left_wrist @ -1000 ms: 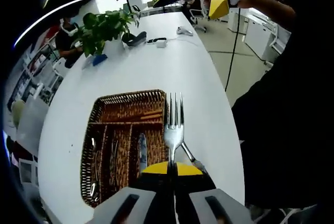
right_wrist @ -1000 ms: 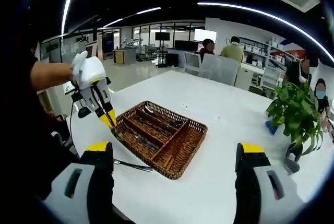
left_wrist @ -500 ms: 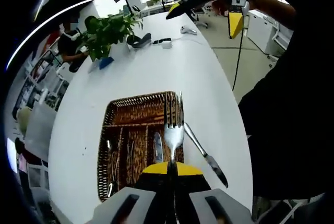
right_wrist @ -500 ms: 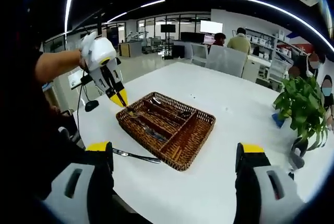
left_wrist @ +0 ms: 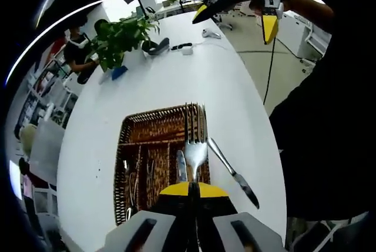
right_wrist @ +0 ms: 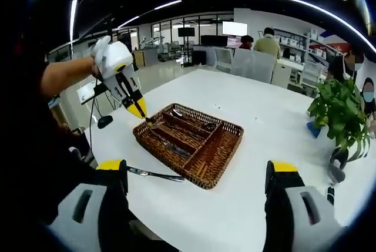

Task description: Arrange the knives, forks, and spoons in their matching storage slots by inserting each utensil handle-first until every utensil is classified and aligned in the correct compartment

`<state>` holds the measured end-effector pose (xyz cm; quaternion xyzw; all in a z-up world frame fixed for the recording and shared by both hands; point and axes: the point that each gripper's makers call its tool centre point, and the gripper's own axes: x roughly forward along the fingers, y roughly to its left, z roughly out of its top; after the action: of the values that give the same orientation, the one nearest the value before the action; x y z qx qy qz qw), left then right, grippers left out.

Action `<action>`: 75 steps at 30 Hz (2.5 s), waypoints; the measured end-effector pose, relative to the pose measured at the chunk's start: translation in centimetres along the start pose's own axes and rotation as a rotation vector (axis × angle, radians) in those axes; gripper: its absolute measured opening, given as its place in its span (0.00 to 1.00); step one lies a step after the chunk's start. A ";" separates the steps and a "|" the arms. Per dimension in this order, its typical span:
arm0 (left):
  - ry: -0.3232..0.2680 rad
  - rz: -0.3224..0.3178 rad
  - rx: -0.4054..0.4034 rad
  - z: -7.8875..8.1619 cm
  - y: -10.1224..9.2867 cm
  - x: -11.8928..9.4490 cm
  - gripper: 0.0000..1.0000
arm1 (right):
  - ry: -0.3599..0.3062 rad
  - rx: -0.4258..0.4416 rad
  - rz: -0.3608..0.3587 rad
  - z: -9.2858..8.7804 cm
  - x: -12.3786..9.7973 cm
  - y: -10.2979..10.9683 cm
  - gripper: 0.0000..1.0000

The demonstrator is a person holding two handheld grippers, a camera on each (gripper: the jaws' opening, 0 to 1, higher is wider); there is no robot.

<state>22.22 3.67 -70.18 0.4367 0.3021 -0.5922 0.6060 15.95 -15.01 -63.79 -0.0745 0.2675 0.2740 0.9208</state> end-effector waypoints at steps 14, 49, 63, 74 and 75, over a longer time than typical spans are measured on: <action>0.031 0.002 0.015 -0.5 2.3 0.8 0.00 | 0.003 0.014 -0.015 -0.4 -0.4 -0.3 0.99; 0.098 0.078 0.027 -2.9 14.1 -3.6 0.00 | -0.059 -0.012 -0.006 2.1 1.8 -0.6 0.99; 0.078 0.120 0.035 -1.8 16.6 -4.4 0.00 | -0.068 -0.005 0.004 2.2 2.1 -0.3 0.99; 0.085 0.103 0.044 -1.8 16.2 -1.5 0.00 | -0.067 0.016 -0.022 1.2 1.0 -0.4 0.99; 0.089 0.098 0.041 -2.0 16.1 -1.1 0.00 | -0.066 0.018 -0.024 1.1 0.9 -0.4 0.99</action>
<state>38.23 4.60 -67.33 0.4892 0.2949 -0.5478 0.6113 17.25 -14.60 -63.37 -0.0604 0.2384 0.2630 0.9329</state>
